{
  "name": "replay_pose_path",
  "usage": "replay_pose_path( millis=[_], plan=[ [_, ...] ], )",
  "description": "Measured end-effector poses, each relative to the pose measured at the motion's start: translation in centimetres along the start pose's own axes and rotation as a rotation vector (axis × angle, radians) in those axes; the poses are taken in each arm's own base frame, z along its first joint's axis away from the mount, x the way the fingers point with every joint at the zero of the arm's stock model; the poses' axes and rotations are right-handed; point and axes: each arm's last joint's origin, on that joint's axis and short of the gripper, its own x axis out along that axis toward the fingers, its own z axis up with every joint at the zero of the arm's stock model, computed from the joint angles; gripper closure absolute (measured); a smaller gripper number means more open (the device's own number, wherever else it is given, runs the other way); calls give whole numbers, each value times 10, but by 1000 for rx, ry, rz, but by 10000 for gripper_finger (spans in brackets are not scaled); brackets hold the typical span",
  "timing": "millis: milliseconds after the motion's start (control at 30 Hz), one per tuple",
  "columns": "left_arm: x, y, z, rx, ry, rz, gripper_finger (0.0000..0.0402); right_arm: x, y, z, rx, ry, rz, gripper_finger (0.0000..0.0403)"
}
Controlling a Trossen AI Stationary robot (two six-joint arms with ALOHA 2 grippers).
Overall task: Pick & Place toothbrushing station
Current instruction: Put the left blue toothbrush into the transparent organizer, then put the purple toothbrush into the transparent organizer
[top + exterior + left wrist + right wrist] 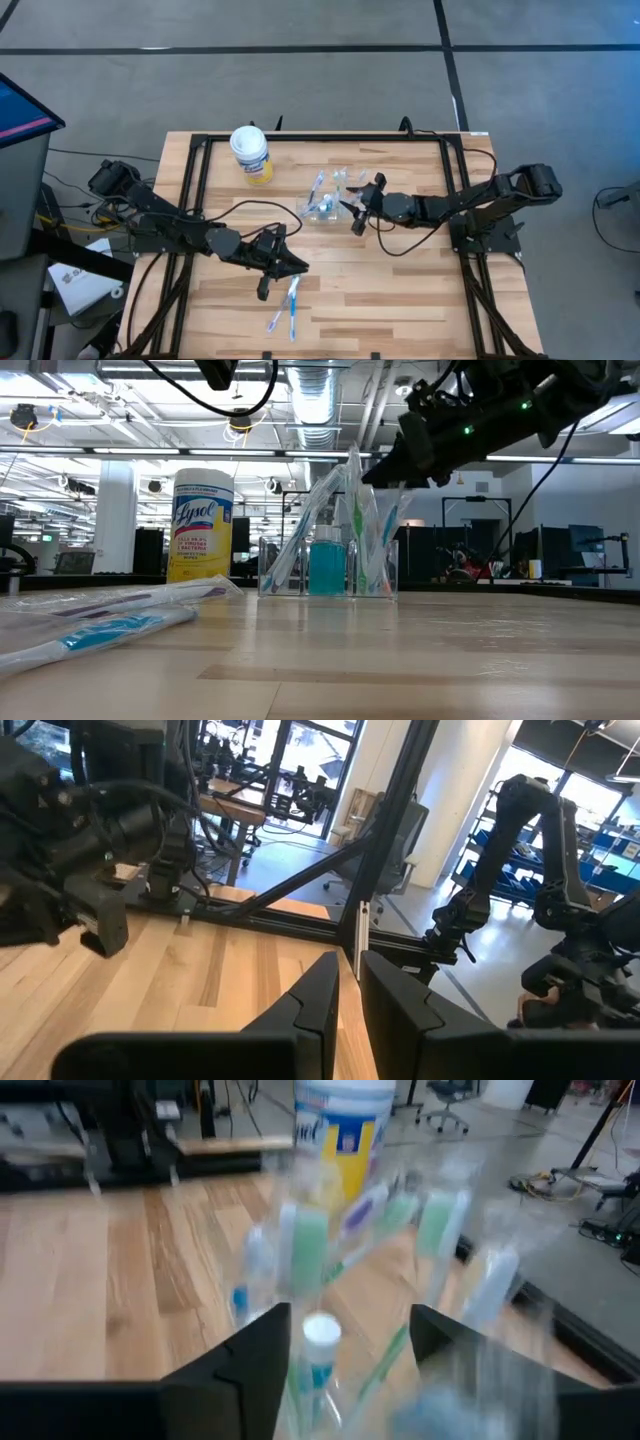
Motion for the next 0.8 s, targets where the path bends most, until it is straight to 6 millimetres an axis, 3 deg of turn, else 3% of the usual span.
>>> replay_pose_path(
  millis=[200,600,800],
  plan=[
    [0,0,0,1,2,1,362,-11,-6,14,9,-38,0,184],
    [0,0,0,1,3,1,362,-39,-20,43,16,-135,-1,191],
    [0,0,0,1,3,1,362,-54,-13,49,20,-164,57,186]
  ],
)
